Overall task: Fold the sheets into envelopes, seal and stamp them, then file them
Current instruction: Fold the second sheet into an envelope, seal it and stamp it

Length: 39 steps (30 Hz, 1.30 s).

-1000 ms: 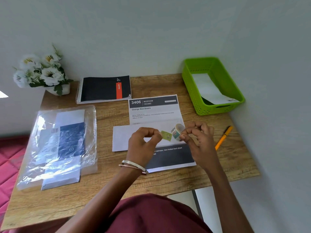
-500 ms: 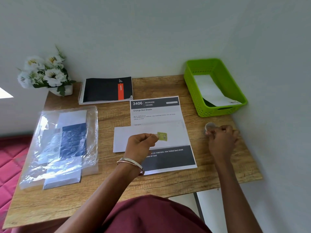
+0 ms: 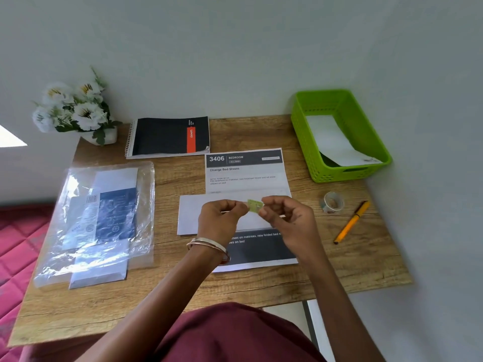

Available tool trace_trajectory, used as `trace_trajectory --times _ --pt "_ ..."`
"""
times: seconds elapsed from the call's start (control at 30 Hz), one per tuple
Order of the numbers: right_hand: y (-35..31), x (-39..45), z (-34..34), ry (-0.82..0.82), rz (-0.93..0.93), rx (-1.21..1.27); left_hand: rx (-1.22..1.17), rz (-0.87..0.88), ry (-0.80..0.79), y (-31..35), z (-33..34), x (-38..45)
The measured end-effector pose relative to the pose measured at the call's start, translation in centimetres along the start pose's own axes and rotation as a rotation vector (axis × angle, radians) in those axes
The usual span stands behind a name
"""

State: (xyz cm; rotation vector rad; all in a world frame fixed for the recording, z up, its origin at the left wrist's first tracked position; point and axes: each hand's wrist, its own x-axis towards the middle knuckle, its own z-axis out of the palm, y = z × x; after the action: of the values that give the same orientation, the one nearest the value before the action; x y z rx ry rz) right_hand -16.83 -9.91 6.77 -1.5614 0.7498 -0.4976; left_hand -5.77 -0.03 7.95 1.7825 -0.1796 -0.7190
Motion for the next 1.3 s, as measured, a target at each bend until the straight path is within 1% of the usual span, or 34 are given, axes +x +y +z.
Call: trace_trajectory --times 0.13,0.2,0.27,0.4,0.47,0.57,0.63,0.7,0.9,1.07,1.2,1.3 --pt "0.5 0.8 0.5 0.078 0.034 -0.037 0.029 0.003 -0.002 -0.6 0.2 0.6" --pt "0.6 1.3 0.3 0.045 0.076 -0.043 0.063 0.029 -0.006 -1.0 0.5 1.1" --pt "0.9 2.0 -0.1 0.027 0.125 -0.066 0.163 0.1 -0.016 -1.5 0.8 1.7" --pt "2.2 4.2 -1.9 0.156 0.222 -0.131 0.367 0.254 -0.028 -2.0 1.4 3.3" --pt "2.9 5.4 -2.7 0.154 0.258 -0.144 0.431 0.32 -0.03 -2.0 2.0 4.3" --pt "3.4 6.9 -3.1 0.134 0.285 -0.166 0.512 0.384 -0.077 -2.1 3.3 5.9" --pt "3.4 7.6 -3.1 0.124 0.291 -0.21 0.562 0.389 -0.11 -2.2 4.3 6.8" --pt "3.5 8.3 -3.0 0.106 0.293 -0.247 0.572 0.378 -0.109 -2.4 5.2 7.3" --pt "4.0 9.5 -3.2 0.087 0.3 -0.345 0.526 0.262 -0.002 -2.9 6.7 8.0" --pt "4.1 9.8 -3.2 0.08 0.287 -0.429 0.589 0.254 0.047 -3.4 7.4 7.7" --pt "4.1 10.0 -3.0 0.102 0.286 -0.508 0.662 0.256 0.065 -3.6 7.6 7.5" --pt "4.2 10.1 -2.9 0.116 0.292 -0.542 0.675 0.257 0.079 -3.6 7.8 7.5"
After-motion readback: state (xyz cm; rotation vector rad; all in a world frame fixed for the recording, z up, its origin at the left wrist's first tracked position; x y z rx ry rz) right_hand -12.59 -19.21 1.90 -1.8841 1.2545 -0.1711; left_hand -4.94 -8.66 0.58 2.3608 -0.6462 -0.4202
